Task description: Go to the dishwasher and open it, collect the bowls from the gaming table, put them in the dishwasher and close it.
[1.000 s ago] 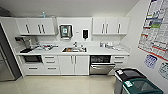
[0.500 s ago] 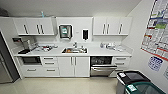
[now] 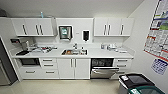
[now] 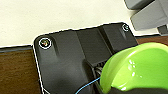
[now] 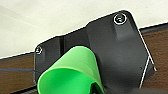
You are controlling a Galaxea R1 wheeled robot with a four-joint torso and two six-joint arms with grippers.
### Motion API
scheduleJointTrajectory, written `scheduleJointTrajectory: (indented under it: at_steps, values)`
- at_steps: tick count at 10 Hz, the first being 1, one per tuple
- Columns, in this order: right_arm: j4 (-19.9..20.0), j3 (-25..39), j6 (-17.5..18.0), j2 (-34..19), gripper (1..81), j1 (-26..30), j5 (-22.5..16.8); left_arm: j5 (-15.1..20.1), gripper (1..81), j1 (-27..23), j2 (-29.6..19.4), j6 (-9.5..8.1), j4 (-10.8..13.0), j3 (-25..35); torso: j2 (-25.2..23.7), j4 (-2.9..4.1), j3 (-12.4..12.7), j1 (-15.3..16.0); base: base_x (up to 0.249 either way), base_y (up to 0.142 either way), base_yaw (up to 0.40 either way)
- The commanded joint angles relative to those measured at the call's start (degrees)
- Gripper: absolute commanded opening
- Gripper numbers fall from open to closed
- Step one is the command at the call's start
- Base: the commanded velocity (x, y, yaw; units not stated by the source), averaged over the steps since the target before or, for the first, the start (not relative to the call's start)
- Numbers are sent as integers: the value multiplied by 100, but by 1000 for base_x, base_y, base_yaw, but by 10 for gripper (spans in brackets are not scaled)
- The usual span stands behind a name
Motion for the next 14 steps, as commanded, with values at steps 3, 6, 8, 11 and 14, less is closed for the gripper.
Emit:
scheduleJointTrajectory:
  at_steps: [3, 6, 8, 11, 14]
  values:
    - [-23, 6, -11, -63, 10, 353, -196, 127, 10, -336, -39, 21, 17, 10, 6, 0, -2, 13, 148, 0, 0]
    - [-23, 6, -11, -72, 10, 353, -196, 126, 10, -336, -39, 21, 17, 10, -2, 0, 0, 7, 148, 0, 0]
    - [-23, 6, -3, -71, 10, 336, -196, 126, 10, -328, -39, 13, 17, 10, 5, 0, -2, 13, 156, 0, 0]
    - [-23, 6, -2, -72, 10, 327, -196, 126, 10, -328, -39, 21, 17, 10, 2, 0, -2, 7, 166, 0, 0]
    - [-23, 6, -3, -72, 10, 327, -196, 134, 10, -328, -31, 21, 17, 10, 2, 0, -2, 7, 170, 0, 0]
